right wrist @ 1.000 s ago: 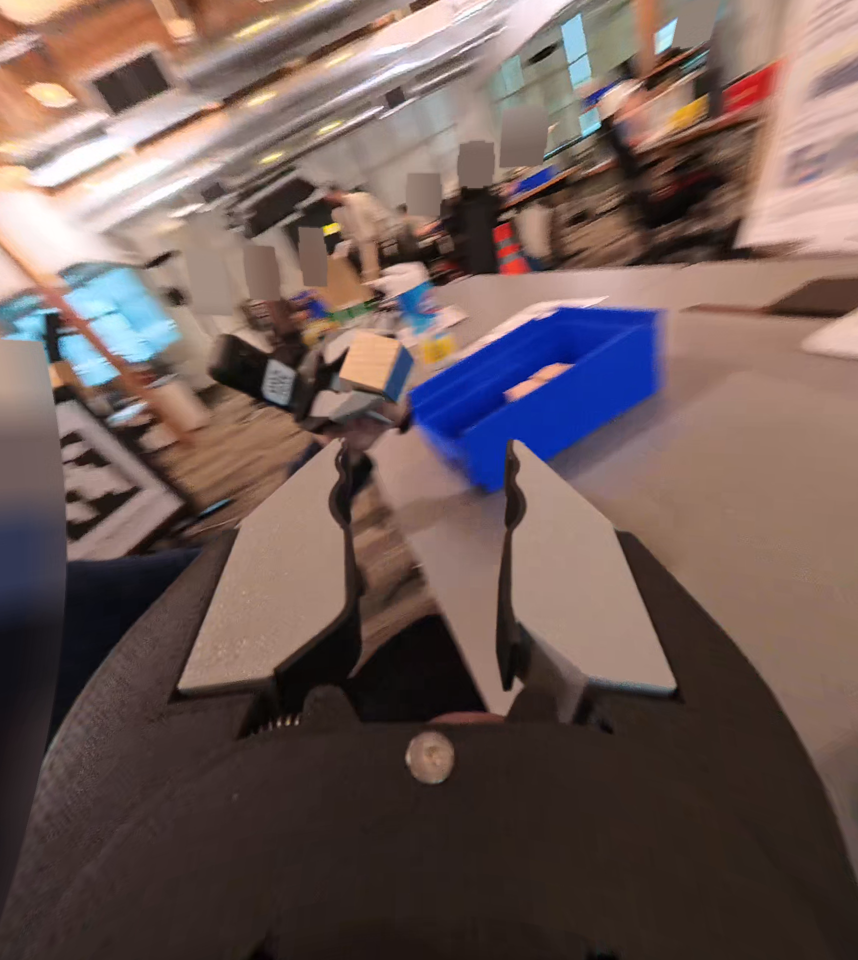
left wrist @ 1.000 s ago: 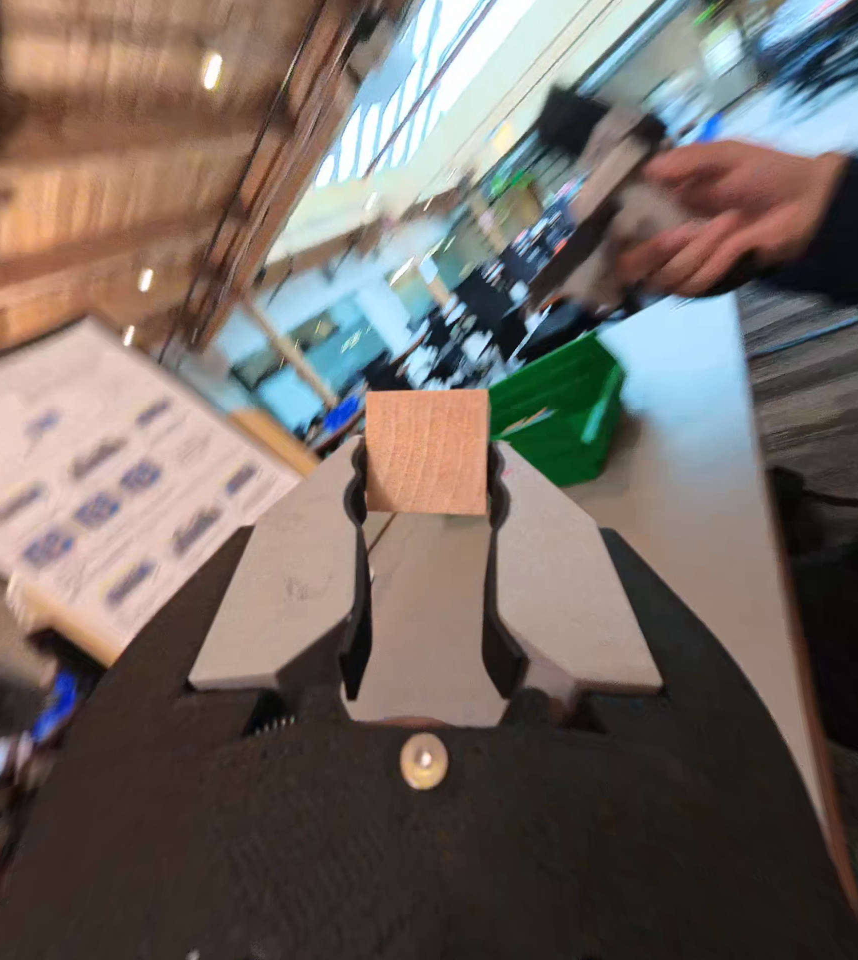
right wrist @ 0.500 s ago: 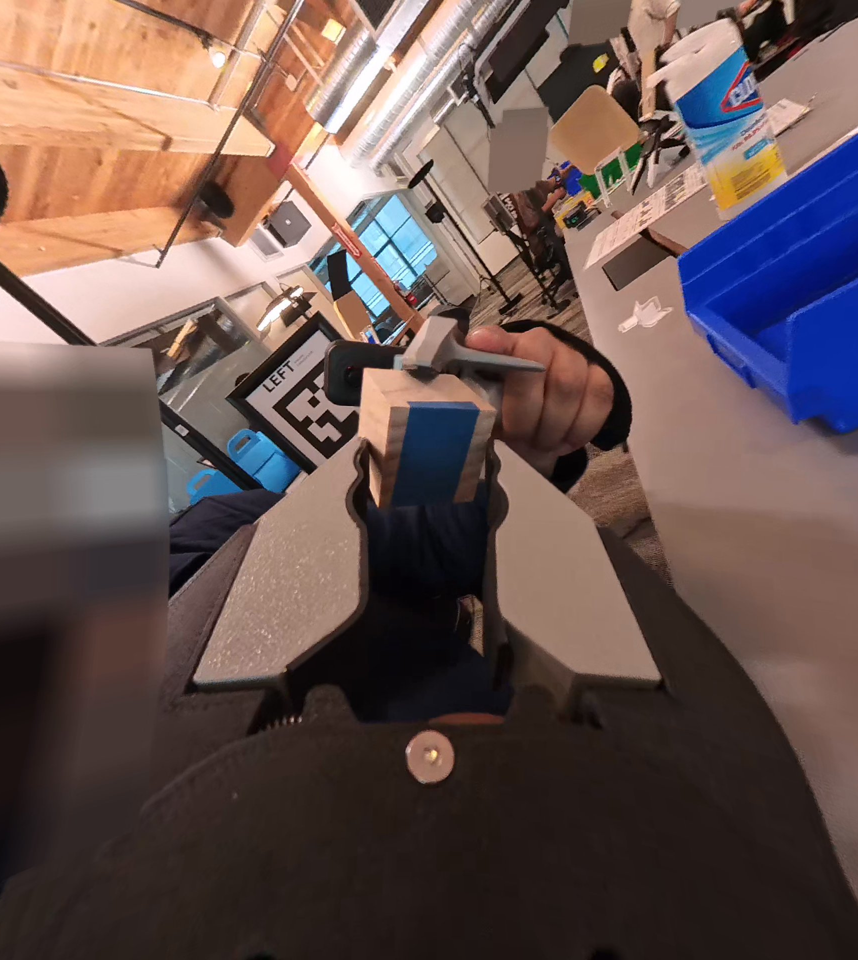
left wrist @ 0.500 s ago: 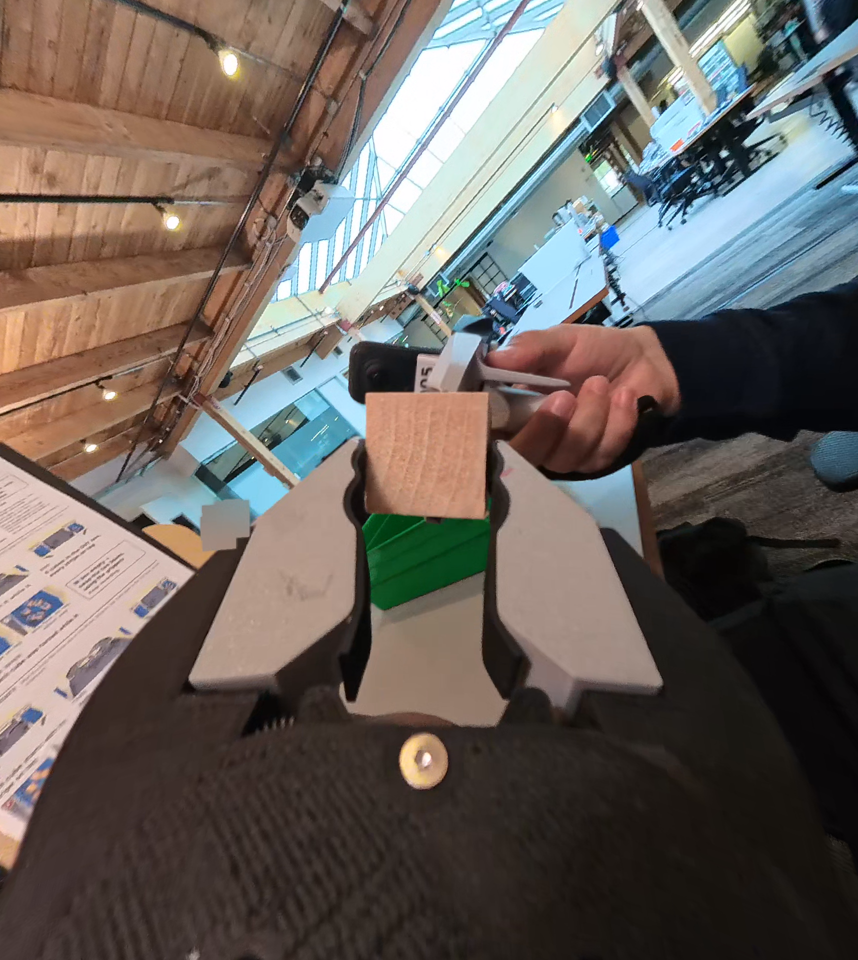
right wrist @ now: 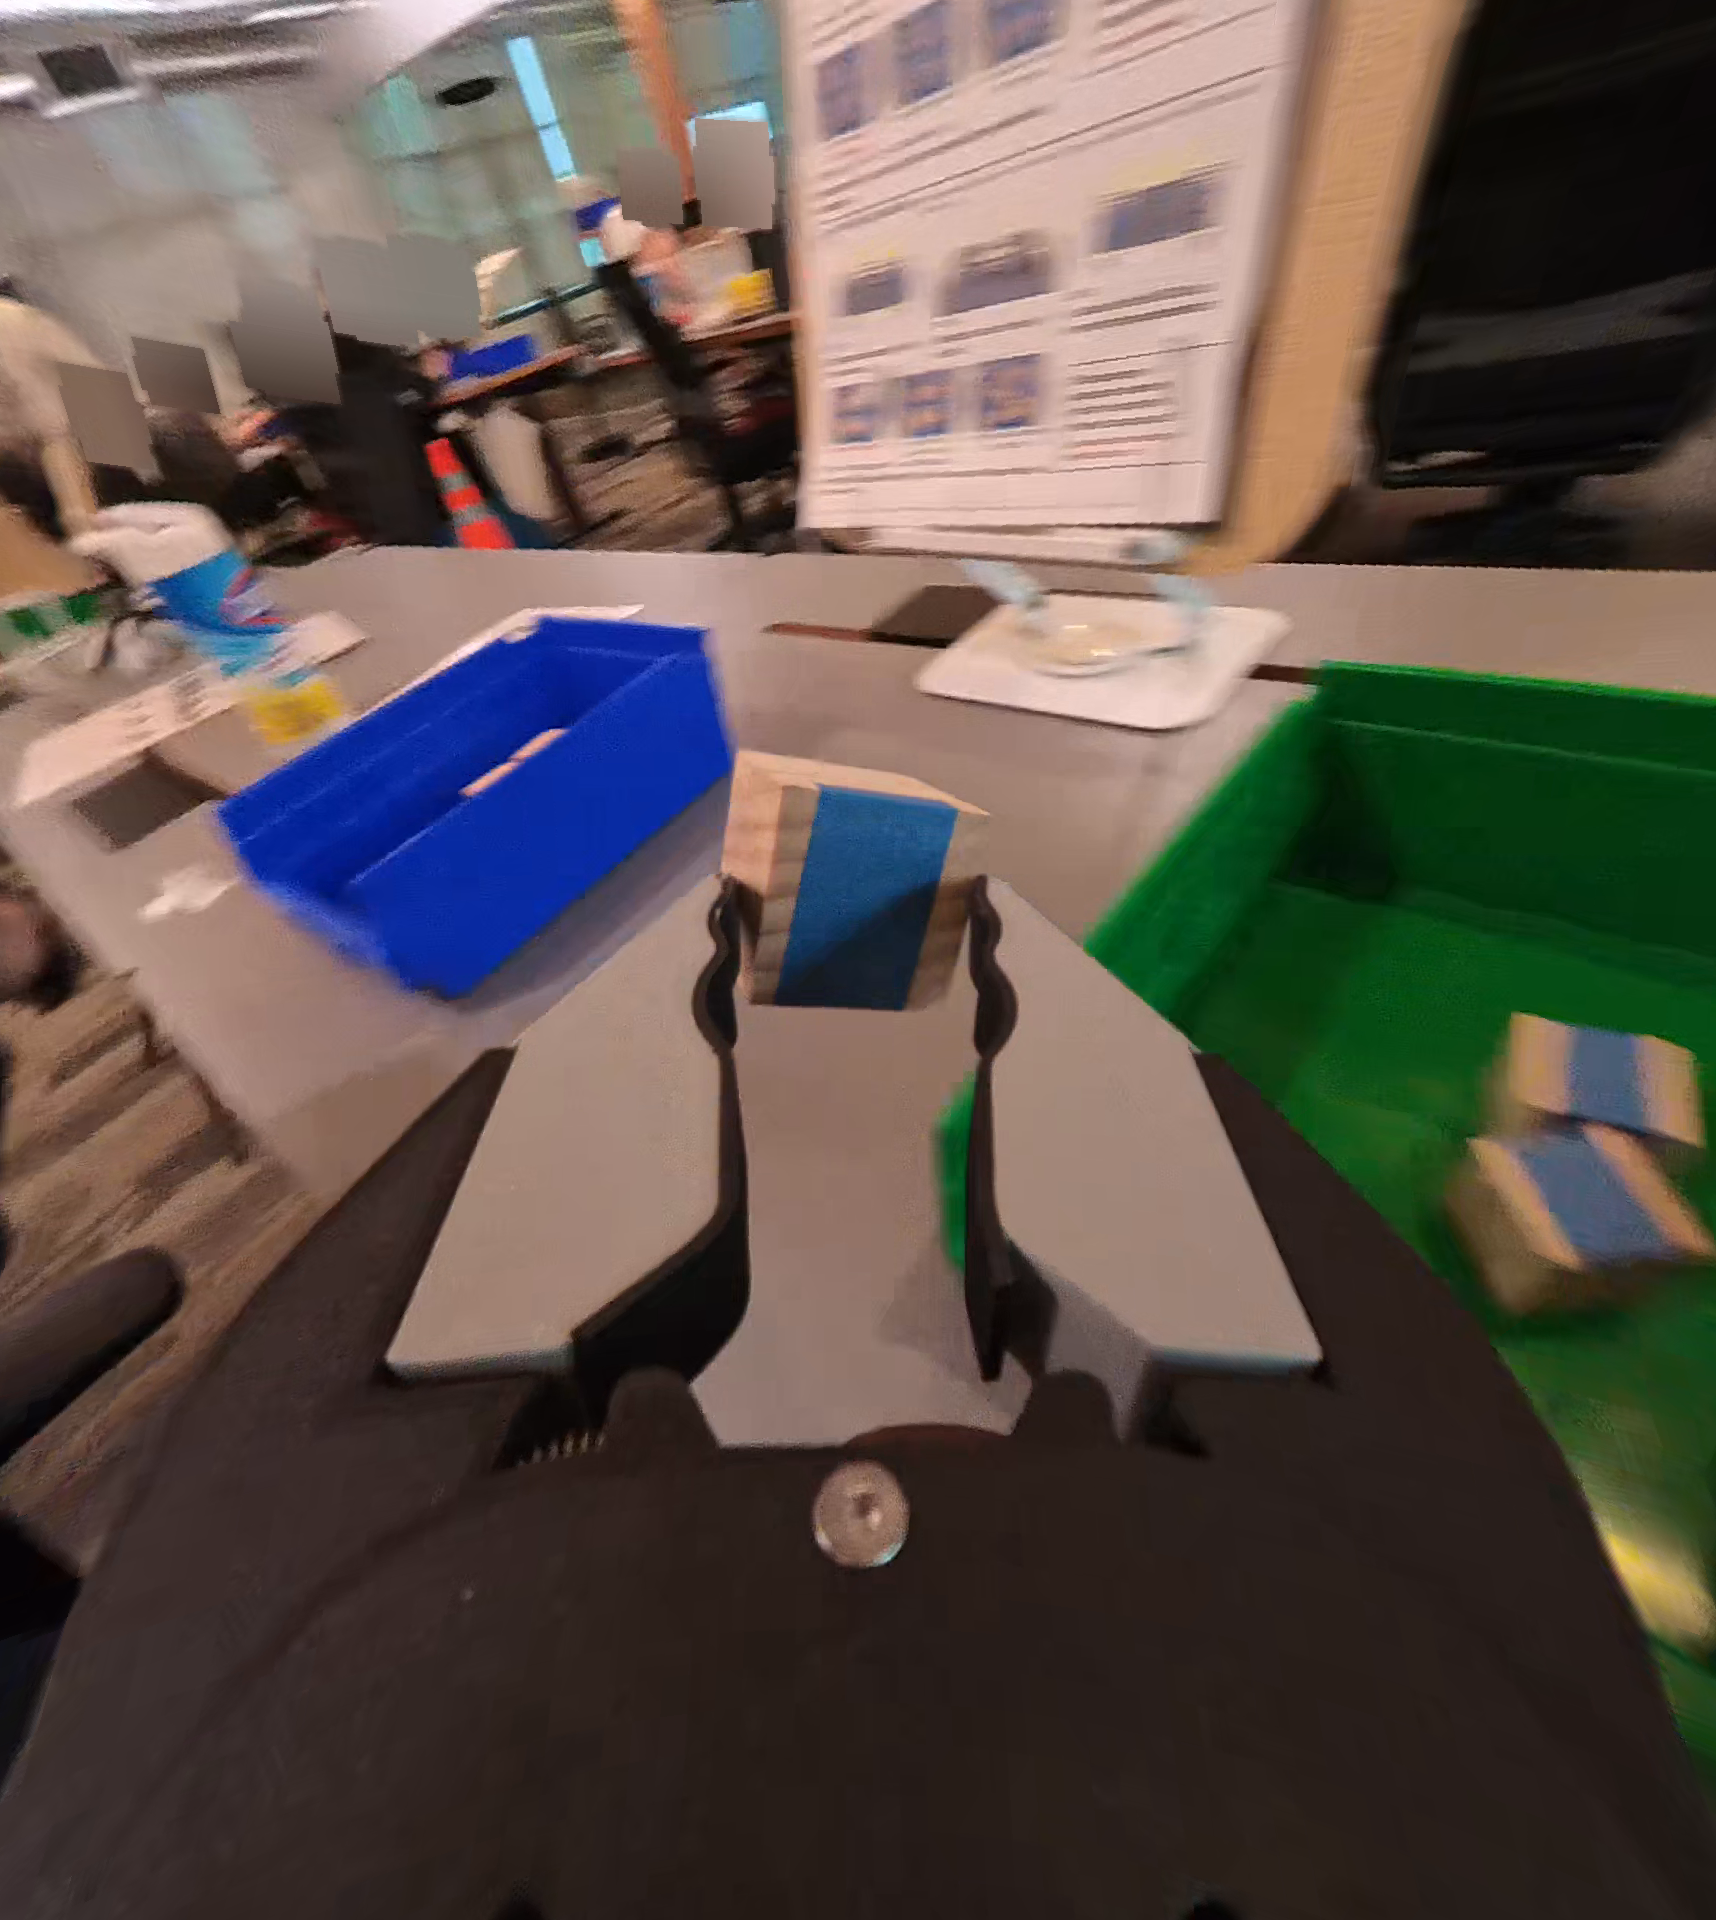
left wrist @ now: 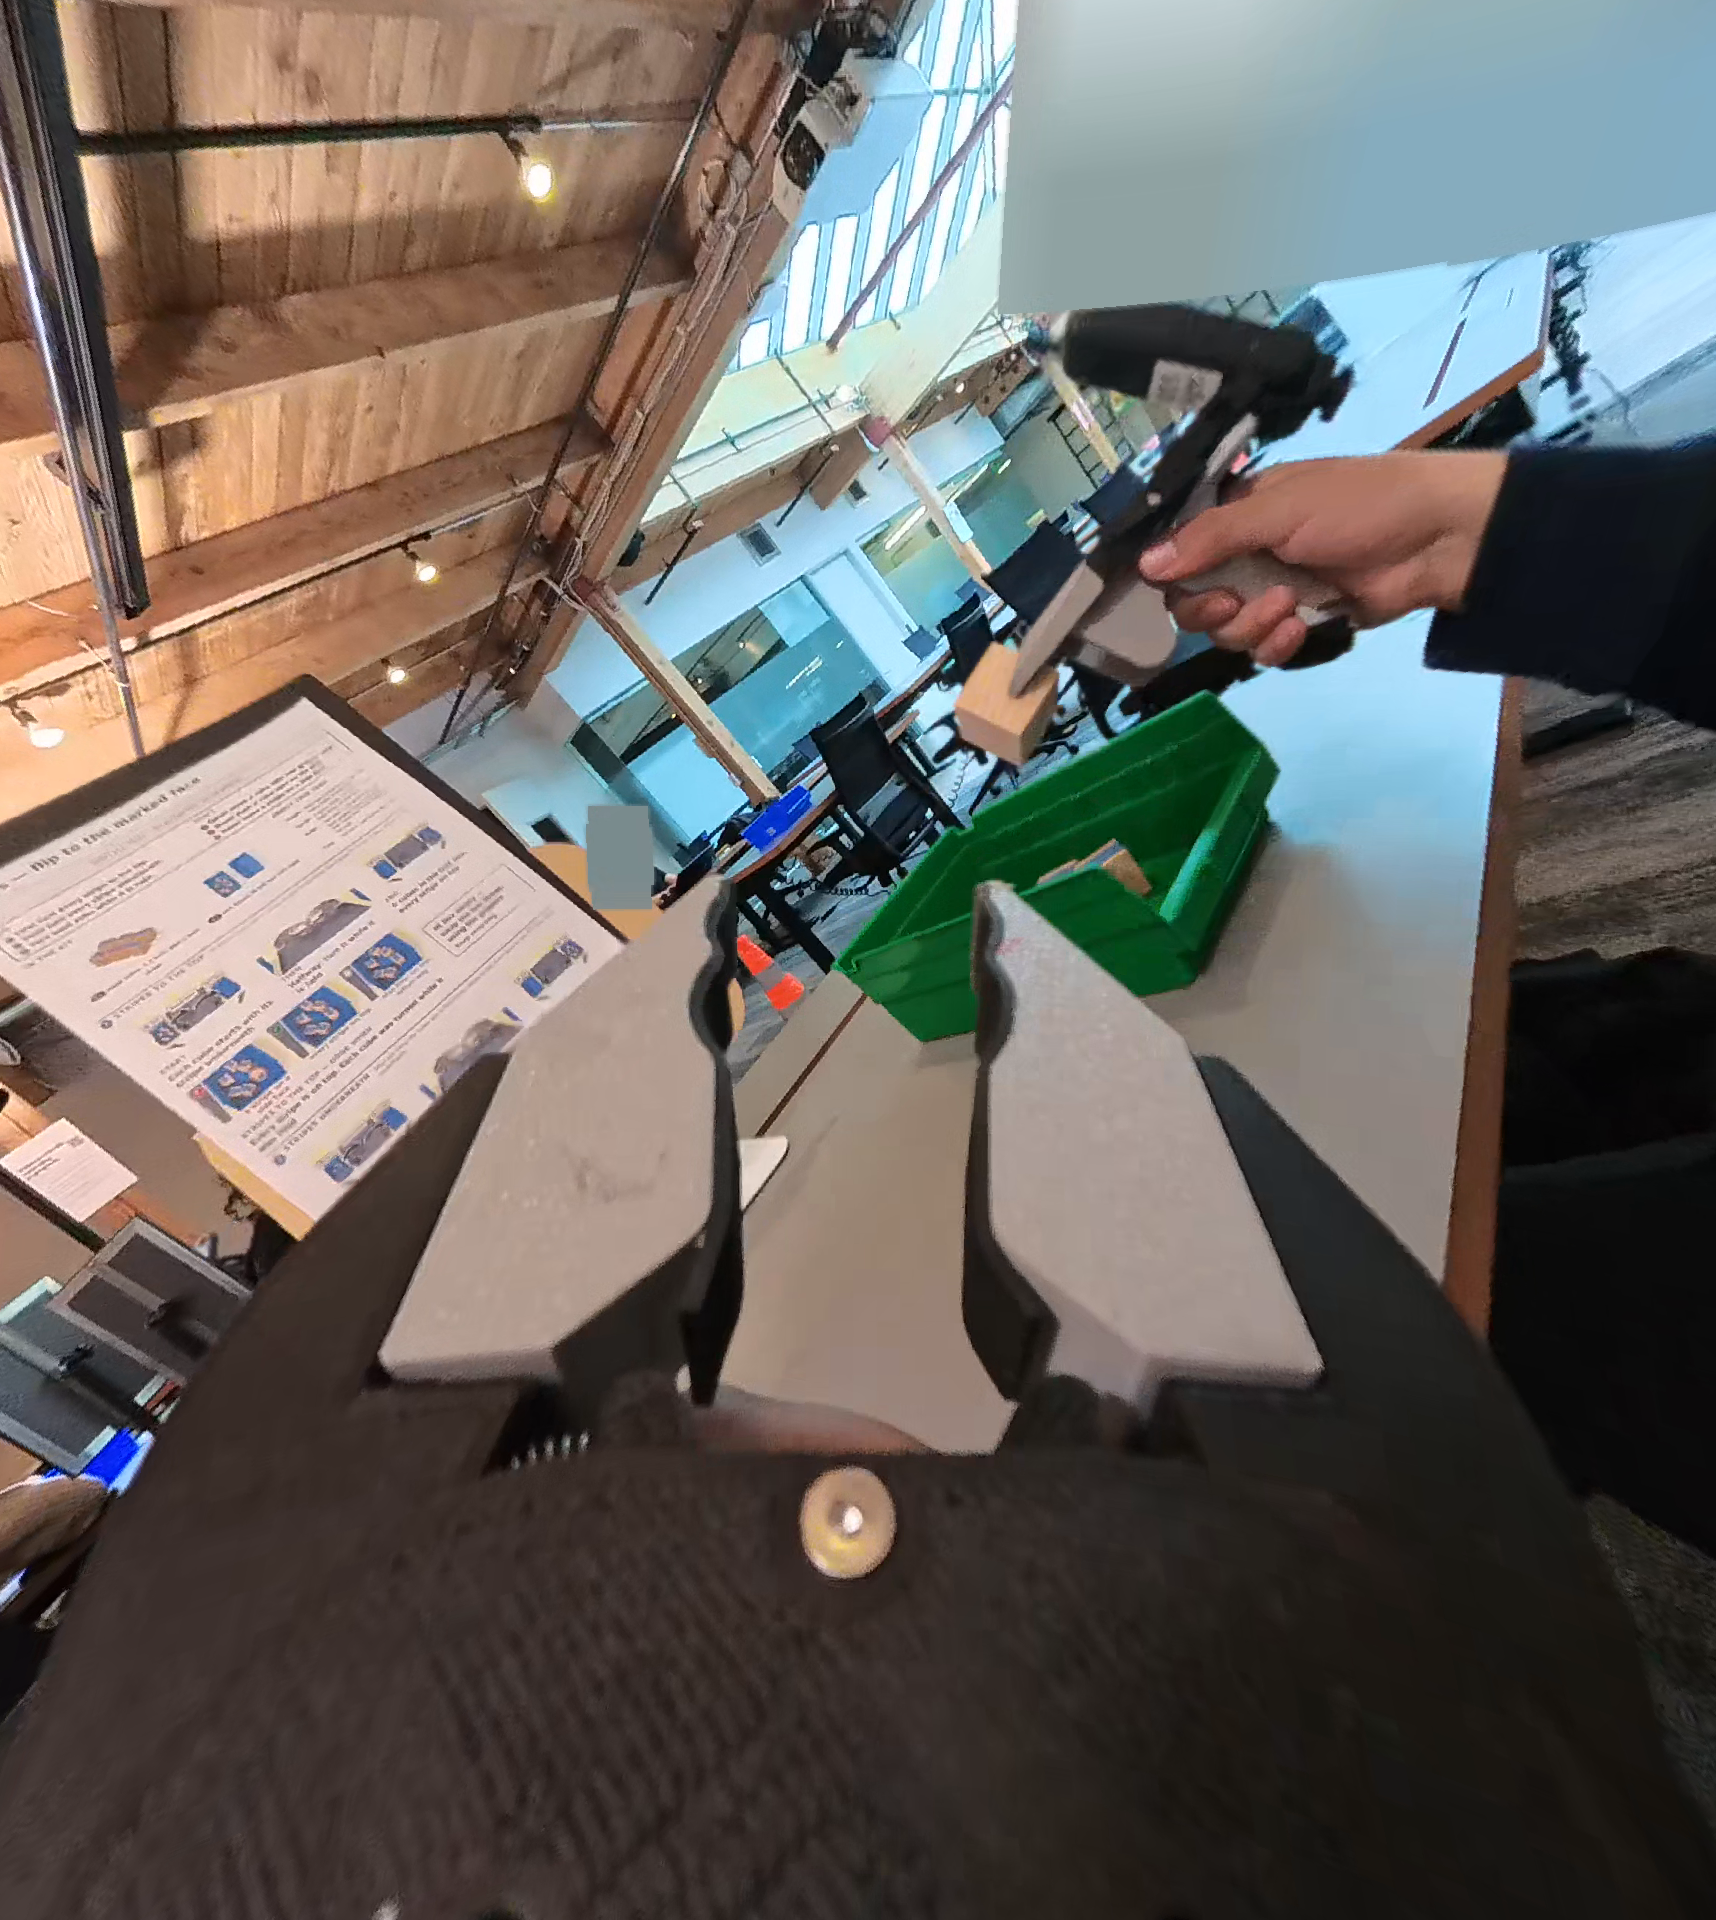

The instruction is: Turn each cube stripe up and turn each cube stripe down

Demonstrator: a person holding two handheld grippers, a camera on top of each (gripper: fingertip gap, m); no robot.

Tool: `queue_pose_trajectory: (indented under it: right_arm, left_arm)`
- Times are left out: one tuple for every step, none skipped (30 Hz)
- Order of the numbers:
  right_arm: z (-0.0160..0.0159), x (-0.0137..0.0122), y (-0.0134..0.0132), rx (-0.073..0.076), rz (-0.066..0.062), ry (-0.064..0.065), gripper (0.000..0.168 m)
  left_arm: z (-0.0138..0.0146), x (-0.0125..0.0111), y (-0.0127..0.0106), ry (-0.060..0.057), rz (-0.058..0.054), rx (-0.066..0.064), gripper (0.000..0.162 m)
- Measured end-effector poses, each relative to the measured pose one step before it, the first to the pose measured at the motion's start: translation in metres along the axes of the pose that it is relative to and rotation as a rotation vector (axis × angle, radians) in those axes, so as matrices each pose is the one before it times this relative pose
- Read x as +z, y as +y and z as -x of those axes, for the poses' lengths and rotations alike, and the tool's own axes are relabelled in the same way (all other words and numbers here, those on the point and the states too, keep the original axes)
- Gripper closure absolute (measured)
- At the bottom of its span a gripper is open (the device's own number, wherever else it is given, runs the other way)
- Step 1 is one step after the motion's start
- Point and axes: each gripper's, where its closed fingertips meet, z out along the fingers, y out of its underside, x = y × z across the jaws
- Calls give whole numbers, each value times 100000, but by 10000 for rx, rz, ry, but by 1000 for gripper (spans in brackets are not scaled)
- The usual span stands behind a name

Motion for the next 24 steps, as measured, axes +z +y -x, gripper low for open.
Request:
queue_pose_trajectory:
  right_arm:
    - [-2476, -1241, -320, 264, -185, 543, 127]
    - [-2635, -967, -79, 147, -97, 718, 127]
    - [-2687, -538, 502, 94, 177, 829, 127]
    - [-2235, -25, 984, 144, 400, 674, 127]
    - [-1350, 464, 1264, 105, 553, 314, 127]
    - [-561, 765, 1270, -37, 586, 52, 127]
    - [-170, 920, 1064, -143, 508, 29, 127]
    - [-91, 1001, 837, -213, 446, 150, 127]
    - [-200, 1037, 734, -267, 434, 335, 127]
    - [-293, 1040, 749, -324, 500, 453, 127]
    - [-273, 1019, 863, -378, 595, 462, 127]
    - [-317, 936, 938, -332, 662, 470, 127]
    - [-366, 821, 912, -188, 656, 433, 126]
    - [-459, 616, 472, -33, 380, 405, 128]
    - [-393, 331, -38, 81, 11, 256, 126]
    - [-35, 57, -267, 150, -156, -57, 123]
    - [202, -230, -342, 205, -196, -278, 122]
    - [295, -526, -474, 221, -269, -339, 121]
    - [248, -797, -687, 199, -396, -274, 120]
    - [222, -987, -861, 166, -502, -202, 120]
    - [303, -1089, -958, 120, -539, -194, 120]
    - [425, -1095, -996, 103, -547, -192, 120]
    - [621, -1030, -973, 60, -520, -262, 120]
    - [742, -930, -949, 11, -486, -285, 120]
  left_arm:
    - [21, -143, -623, -9, -110, -36, 120]
    - [27, -25, -420, -40, -39, -11, 122]
    - [41, 120, -37, -64, 117, 6, 123]
    - [126, 263, 487, -94, 334, -37, 125]
    - [491, 435, 1029, -259, 603, -201, 127]
    - [956, 542, 1473, -469, 811, -485, 128]
    - [1053, 585, 1689, -448, 900, -786, 128]
    - [668, 559, 1583, -121, 791, -923, 128]
    - [280, 462, 1252, 200, 542, -858, 125]
    - [262, 333, 944, 206, 323, -688, 122]
    - [459, 197, 742, 37, 218, -457, 120]
    - [513, 102, 607, -71, 189, -226, 118]
    - [374, 44, 510, -50, 177, -83, 116]
    - [172, 26, 342, 36, 126, -67, 112]
    - [-38, -11, 126, 131, 35, -109, 109]
    - [-128, -42, -34, 170, -40, -121, 108]
    - [3, -57, -67, 82, -48, -76, 108]
    - [253, -52, -17, -82, -3, 3, 108]
    - [448, -54, 97, -182, 53, 67, 108]
    - [537, -73, 177, -213, 83, 66, 108]
    - [596, -84, 215, -202, 77, 4, 108]
    - [713, -90, 246, -205, 69, -59, 108]
    - [911, -88, 295, -258, 74, -78, 108]
    - [1134, -120, 336, -325, 85, -99, 106]
